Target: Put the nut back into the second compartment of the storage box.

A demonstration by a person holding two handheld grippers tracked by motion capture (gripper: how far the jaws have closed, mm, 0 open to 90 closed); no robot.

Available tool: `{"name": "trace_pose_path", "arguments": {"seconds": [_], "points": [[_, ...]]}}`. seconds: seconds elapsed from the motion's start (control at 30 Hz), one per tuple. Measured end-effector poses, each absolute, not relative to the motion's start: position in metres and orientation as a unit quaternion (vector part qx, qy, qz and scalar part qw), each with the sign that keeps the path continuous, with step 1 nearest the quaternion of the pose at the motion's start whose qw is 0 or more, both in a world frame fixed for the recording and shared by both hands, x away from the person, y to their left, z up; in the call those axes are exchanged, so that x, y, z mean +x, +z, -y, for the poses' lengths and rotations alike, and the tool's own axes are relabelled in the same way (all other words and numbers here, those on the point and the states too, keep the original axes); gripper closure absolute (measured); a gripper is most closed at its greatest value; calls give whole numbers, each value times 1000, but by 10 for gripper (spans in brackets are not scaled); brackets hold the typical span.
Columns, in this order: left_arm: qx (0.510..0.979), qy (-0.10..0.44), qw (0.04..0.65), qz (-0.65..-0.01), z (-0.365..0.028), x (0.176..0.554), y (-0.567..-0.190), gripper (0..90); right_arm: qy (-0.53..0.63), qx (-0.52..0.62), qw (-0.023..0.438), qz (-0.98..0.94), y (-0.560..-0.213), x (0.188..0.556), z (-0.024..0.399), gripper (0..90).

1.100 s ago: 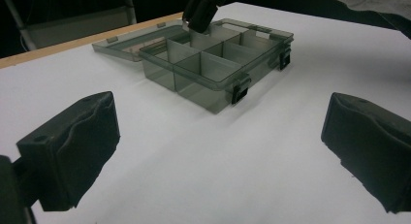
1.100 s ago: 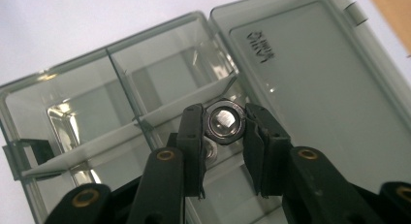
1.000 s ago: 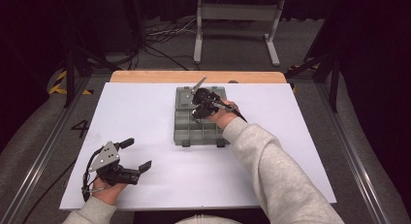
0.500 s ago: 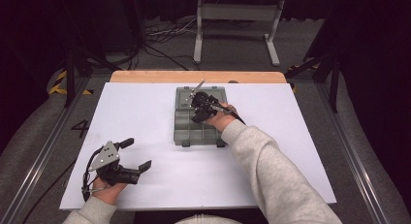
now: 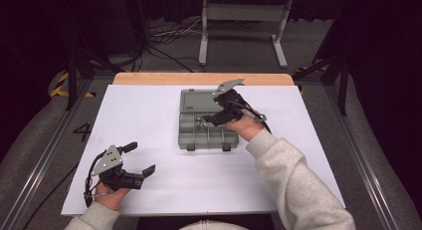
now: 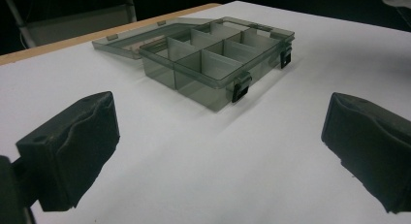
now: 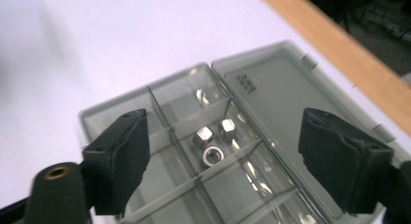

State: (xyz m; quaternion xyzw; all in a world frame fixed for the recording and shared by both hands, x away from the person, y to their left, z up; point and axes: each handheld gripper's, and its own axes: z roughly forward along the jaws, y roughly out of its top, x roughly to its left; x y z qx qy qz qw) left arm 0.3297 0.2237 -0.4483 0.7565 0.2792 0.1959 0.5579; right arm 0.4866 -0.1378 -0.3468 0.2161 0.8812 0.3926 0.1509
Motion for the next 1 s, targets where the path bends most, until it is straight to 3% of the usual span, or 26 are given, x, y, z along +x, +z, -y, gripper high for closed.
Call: {"name": "trace_pose_path", "arguments": {"seconds": [0.4,0.73,1.0], "points": [[754,195,561,-282,-224,329,-448,6,536,213,233,-783,-349,407,232,24],[747,190,574,-276,-224,328,-446,4,559,252,271,-742,-388,360,298,7],[742,183,586,-270,-225,328,-444,3,565,277,274,-727,-422,338,322,2]]}}
